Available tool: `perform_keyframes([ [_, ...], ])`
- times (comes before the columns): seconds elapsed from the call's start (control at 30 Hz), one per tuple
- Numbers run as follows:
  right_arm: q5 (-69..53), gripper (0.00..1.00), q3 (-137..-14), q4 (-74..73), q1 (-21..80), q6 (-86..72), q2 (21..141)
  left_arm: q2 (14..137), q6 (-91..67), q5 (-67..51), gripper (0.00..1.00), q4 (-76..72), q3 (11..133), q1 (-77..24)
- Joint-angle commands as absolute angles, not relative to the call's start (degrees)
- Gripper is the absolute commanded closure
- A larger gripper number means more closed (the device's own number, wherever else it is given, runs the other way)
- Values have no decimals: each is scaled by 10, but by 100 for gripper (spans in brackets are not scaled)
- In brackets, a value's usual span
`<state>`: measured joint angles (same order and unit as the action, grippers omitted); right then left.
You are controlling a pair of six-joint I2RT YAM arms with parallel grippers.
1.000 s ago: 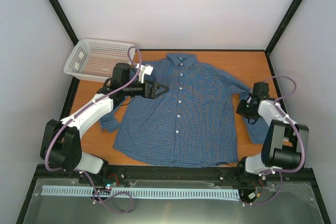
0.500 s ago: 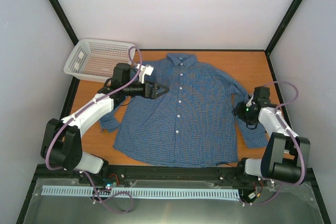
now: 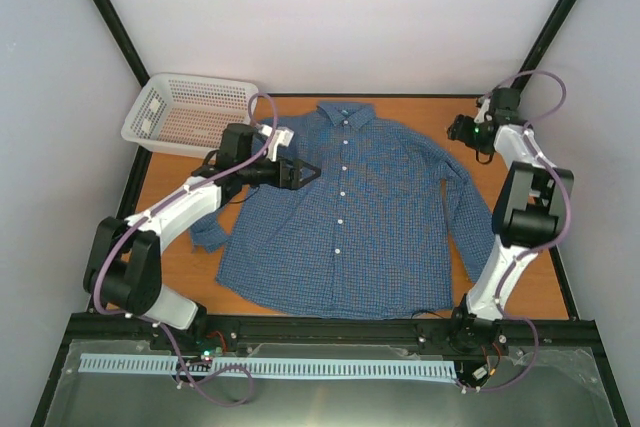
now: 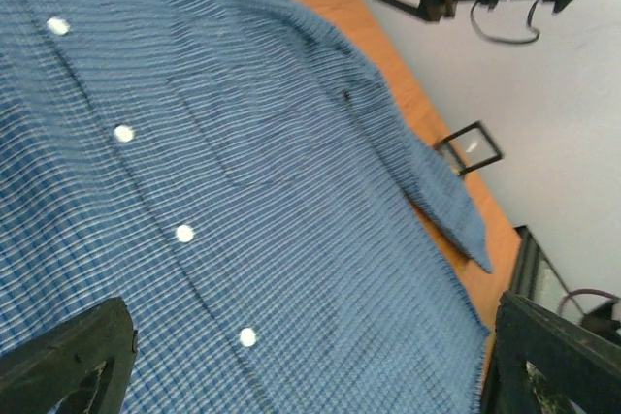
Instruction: Pin the brooch onto the clothing
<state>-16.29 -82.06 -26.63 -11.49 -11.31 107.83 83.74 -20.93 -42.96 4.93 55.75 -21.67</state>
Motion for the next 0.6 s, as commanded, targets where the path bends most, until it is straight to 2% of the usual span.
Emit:
perform_keyframes([
  [0.0, -174, 29, -944, -293, -108, -68, 1194, 879, -167, -378, 0, 74, 576, -220],
  [0.07, -184, 34, -990, -306, -97, -48, 1249, 893, -159, -368, 0, 80, 581, -220],
  [0.23, -216, 41, -1068, -334, -65, -12, 1321, 935, -149, -354, 0, 89, 589, -220],
  [0.33, -232, 40, -1077, -341, -49, 1, 1338, 946, -149, -354, 0, 89, 584, -221],
  [0.47, -236, 32, -1060, -341, -42, 3, 1345, 951, -148, -356, 0, 105, 579, -221],
  [0.57, -218, 31, -1065, -365, -37, 8, 1359, 957, -149, -361, 0, 105, 580, -221],
])
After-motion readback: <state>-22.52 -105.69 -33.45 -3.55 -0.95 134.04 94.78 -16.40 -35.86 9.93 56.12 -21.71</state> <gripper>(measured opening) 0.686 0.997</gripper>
